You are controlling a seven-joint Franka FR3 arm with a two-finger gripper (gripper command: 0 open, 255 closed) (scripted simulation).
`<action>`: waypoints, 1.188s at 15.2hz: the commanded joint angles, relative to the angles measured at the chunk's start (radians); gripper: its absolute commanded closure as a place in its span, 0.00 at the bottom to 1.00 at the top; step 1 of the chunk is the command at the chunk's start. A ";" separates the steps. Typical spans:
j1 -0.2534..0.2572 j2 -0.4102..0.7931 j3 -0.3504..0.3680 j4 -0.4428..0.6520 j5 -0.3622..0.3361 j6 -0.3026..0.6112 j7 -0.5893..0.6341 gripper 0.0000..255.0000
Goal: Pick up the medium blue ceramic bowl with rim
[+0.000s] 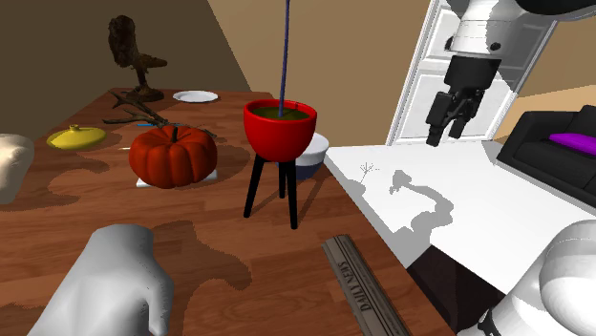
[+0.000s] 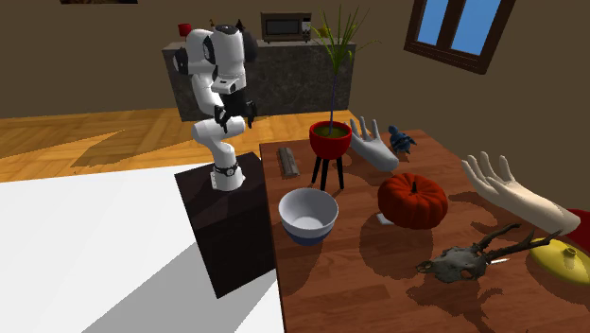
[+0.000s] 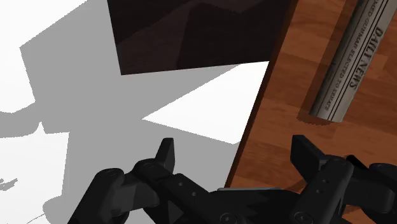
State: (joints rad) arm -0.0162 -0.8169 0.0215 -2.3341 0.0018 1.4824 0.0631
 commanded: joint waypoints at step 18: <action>-0.018 0.611 -0.029 0.269 0.114 0.364 0.072 0.00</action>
State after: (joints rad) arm -0.0349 -0.2489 -0.0065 -2.0915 0.1072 1.8287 0.1300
